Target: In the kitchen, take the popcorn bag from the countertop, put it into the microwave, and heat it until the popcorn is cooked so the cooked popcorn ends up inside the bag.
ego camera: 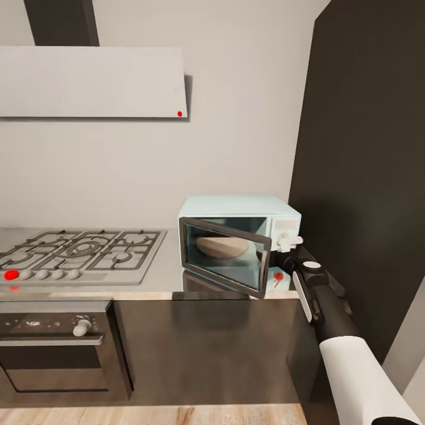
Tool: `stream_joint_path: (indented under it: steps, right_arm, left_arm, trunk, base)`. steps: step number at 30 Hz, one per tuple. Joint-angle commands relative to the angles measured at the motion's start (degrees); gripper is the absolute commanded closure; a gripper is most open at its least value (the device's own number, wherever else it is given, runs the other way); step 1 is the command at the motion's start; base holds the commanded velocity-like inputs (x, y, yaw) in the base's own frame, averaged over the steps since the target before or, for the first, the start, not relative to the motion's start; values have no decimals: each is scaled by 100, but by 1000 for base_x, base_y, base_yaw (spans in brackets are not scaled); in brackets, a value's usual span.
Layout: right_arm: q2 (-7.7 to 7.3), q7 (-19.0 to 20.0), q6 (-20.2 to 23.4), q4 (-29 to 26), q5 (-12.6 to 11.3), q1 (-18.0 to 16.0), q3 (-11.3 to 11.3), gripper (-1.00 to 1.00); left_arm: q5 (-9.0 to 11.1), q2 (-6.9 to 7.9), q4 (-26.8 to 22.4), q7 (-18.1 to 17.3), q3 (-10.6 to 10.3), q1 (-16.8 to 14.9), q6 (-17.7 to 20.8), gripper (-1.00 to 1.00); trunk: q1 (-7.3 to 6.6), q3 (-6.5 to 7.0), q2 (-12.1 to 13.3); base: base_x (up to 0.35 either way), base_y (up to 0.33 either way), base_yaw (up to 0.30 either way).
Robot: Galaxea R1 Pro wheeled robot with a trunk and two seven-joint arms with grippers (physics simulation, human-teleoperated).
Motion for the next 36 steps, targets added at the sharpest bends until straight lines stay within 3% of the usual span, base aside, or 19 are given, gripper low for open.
stream_joint_path:
  steps: [1, 17, 20, 31, 36]
  right_arm:
    - [8, 50, 28, -8, 49, -4, -17, -100]
    - [-44, 57, 39, -7, 48, -4, -15, -100]
    - [-90, 276, 91, -8, 58, -4, -17, -100]
    - [-492, 813, 137, -1, 171, -4, -14, -100]
    - [-542, 861, 150, 1, 172, -4, -9, -100]
  left_arm:
    - [43, -1, -2, 1, 7, -1, -9, -100]
    - [46, -2, -2, 1, 8, -1, -9, -100]
    - [46, -1, -2, -2, 6, -1, -9, -100]
    - [46, -1, -2, -7, -1, -1, -9, -100]
    - [40, 6, -2, -13, -8, -1, -17, -100]
  trunk:
    - [0, -6, -4]
    - [0, -6, -4]
    - [0, -6, -4]
    - [0, -6, -4]
    - [0, -6, -4]
  base:
    - [-64, 150, 0]
    - [-101, 278, 0]
    - [-66, 156, 0]
    - [-4, 8, 0]
    - [0, 0, 0]
